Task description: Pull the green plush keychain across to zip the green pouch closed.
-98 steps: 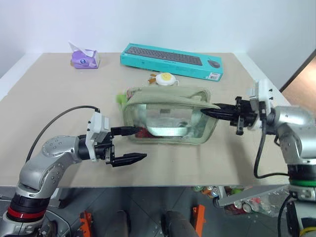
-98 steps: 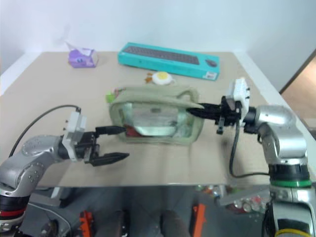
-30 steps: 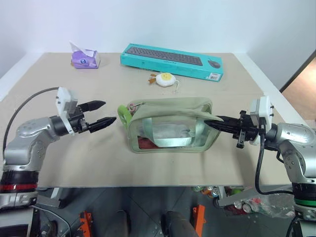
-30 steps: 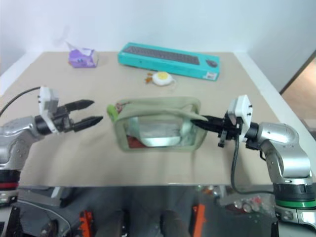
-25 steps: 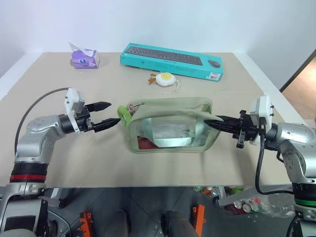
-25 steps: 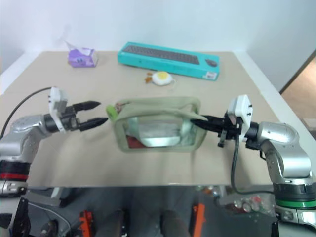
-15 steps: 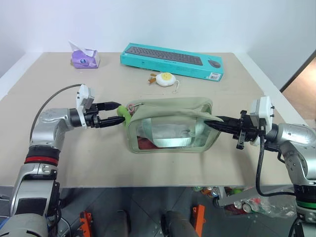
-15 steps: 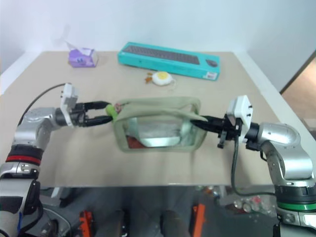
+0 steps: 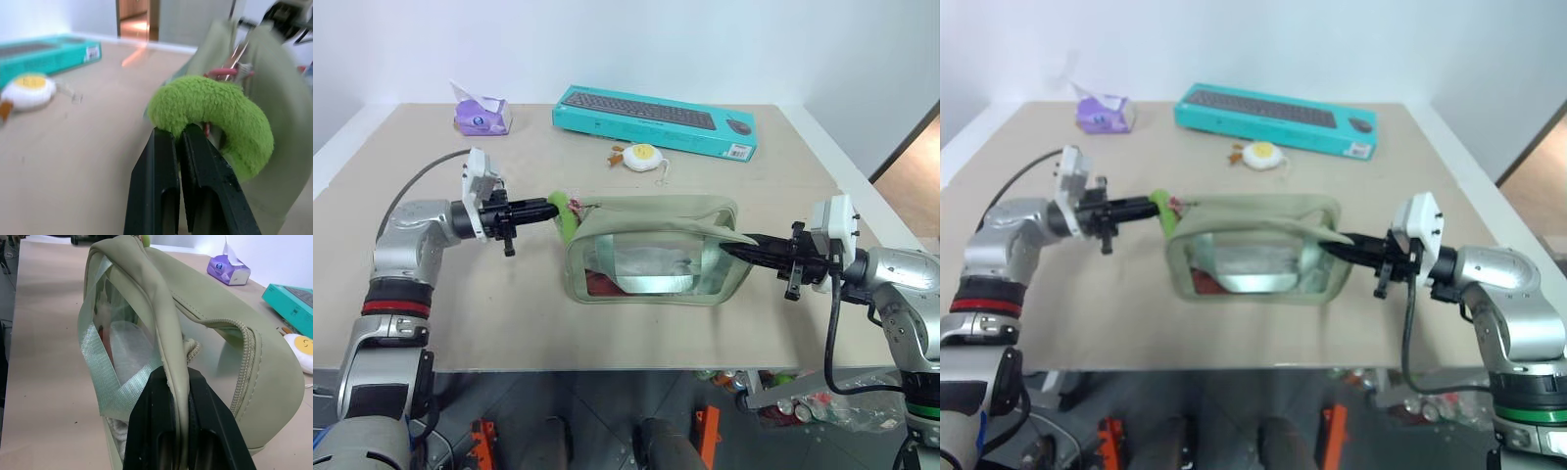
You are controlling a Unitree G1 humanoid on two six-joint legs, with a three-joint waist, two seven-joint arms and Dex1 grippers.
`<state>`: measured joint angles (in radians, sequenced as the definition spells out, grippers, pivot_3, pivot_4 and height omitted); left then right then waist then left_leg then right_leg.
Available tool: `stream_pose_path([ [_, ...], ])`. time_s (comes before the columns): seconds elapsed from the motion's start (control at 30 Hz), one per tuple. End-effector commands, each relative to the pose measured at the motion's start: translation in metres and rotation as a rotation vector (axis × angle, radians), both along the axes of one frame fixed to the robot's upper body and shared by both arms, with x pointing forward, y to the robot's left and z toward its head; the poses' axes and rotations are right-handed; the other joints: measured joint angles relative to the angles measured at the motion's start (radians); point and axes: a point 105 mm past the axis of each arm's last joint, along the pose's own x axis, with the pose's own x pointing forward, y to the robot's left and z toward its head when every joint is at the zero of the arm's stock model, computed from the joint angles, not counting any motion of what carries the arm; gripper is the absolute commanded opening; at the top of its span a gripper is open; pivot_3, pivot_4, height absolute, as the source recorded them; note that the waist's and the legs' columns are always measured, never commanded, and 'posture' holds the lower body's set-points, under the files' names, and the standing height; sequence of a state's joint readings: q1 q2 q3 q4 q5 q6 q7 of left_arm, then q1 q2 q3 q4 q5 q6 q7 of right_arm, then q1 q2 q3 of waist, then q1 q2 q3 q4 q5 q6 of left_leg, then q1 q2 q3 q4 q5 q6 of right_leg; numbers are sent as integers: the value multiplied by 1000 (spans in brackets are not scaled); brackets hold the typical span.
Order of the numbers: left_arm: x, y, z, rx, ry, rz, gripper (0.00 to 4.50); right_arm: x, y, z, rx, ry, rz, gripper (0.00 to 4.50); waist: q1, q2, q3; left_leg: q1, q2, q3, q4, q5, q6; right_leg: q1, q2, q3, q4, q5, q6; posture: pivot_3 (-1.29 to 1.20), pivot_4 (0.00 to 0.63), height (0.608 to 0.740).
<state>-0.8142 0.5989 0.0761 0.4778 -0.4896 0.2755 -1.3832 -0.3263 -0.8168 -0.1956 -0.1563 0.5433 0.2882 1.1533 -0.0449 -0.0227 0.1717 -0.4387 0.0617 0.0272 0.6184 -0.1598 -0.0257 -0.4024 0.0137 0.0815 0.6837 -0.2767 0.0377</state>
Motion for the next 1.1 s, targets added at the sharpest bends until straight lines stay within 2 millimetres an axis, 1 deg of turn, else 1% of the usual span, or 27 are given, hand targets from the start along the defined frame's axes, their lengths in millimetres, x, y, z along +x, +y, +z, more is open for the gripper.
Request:
stream_pose_path([
  [0.03, -11, -2, 29, -20, -80, -32, 25, -2, -3, 13, -17, -51, -3, 0, 0, 0, 0, 0, 0, 0, 0, 0, 0, 0, 0, 0, 0, 0, 0, 0, 150, 740],
  [0.13, -17, -11, 46, -28, -123, -58, 25, -1, -4, 14, -19, -51, -2, 0, 0, 0, 0, 0, 0, 0, 0, 0, 0, 0, 0, 0, 0, 0, 0, 0, 150, 740],
  [0.23, -19, -21, 57, -38, -144, -75, 25, -1, -5, 13, -25, -49, 1, 0, 0, 0, 0, 0, -1, 0, 0, 0, 0, 0, 0, 0, 0, 0, 1, 0, 150, 740],
  [0.33, -18, -34, 61, -39, -144, -93, 25, 0, -5, 14, -28, -49, 2, 0, 0, 0, 0, 0, -2, 0, 0, 0, 0, 1, -1, 1, 0, -1, 2, 0, 150, 740],
  [0.53, -25, -64, 60, -51, -129, -181, 25, 1, -5, 15, -31, -54, 1, 0, 0, 0, 0, 0, -4, 0, 1, 0, 0, 1, -2, 2, 0, -2, 4, 0, 150, 740],
  [0.77, -27, -86, 54, -49, -124, -230, 25, 1, -6, 14, -30, -56, -9, 0, 0, 0, 0, 0, -4, -1, 0, 0, 0, 1, -2, 1, 0, -2, 4, 0, 150, 740],
  [0.93, -23, -96, 63, -64, -145, -227, 25, 1, -6, 13, -27, -55, -14, 0, 0, 0, 0, 0, -4, -1, 1, 0, 0, 1, -2, 1, 0, -1, 4, 0, 150, 740],
  [1.0, -18, -104, 69, -76, -164, -219, 25, 1, -6, 12, -28, -55, -13, 0, 1, 0, 0, 0, -4, -1, 1, 0, 0, 1, -2, 1, 0, -1, 4, 0, 150, 740],
  [1.1, -17, -114, 72, -81, -177, -231, 25, 3, -5, 12, -24, -55, -12, 0, 1, 0, 0, 0, -4, -1, 1, 0, 0, 2, -2, 1, 0, -1, 4, 0, 150, 740],
])
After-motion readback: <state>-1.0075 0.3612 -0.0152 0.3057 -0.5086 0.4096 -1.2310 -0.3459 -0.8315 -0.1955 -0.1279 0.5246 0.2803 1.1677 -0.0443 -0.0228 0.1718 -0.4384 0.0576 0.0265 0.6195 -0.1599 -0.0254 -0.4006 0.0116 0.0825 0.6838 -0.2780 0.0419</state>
